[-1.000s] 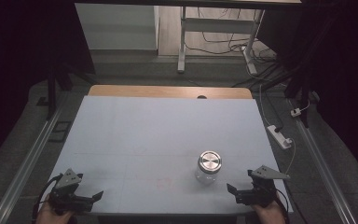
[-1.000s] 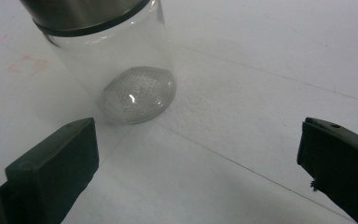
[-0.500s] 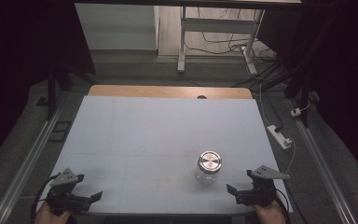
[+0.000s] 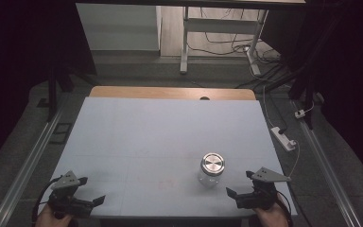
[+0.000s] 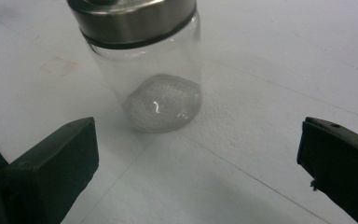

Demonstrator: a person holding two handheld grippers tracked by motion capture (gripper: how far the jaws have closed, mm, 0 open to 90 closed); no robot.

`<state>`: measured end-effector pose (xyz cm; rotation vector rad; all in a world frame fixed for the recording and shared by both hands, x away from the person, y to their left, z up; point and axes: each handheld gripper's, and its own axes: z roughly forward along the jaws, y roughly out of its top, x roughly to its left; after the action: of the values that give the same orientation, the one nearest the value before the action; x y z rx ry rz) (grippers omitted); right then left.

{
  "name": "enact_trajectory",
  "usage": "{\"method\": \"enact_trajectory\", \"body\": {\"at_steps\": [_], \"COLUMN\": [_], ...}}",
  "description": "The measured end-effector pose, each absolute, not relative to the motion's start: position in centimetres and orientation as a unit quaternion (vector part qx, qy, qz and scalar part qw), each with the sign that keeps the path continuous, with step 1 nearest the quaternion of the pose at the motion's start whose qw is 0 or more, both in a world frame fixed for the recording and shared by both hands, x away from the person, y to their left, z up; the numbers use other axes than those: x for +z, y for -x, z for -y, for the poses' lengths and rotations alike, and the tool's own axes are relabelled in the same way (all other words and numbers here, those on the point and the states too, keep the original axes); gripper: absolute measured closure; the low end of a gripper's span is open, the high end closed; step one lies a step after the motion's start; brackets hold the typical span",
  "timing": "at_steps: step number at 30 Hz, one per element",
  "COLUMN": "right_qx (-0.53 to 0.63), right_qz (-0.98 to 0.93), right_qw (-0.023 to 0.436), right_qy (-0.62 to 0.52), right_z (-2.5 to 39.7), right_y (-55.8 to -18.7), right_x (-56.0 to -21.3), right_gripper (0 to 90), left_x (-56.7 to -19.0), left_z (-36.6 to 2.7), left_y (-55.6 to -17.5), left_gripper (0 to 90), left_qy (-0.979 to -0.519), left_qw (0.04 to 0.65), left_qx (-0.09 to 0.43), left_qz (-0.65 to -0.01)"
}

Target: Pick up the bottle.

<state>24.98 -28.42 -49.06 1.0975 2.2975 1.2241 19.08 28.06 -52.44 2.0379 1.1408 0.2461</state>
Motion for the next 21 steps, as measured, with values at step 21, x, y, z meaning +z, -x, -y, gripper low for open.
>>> {"method": "enact_trajectory", "body": {"at_steps": [21], "right_qx": [0.431], "right_qz": [-0.822], "right_qw": [0.141], "right_qy": [-0.346], "right_z": [25.9], "right_y": [-26.0], "right_x": [-48.9], "right_gripper": [0.0], "left_x": [-52.5], "left_z": [-28.0], "left_y": [-19.1], "left_gripper": [0.0], "left_qy": [-0.804], "left_qw": [0.381], "left_qx": [0.094], "left_qz": [-0.446]}}
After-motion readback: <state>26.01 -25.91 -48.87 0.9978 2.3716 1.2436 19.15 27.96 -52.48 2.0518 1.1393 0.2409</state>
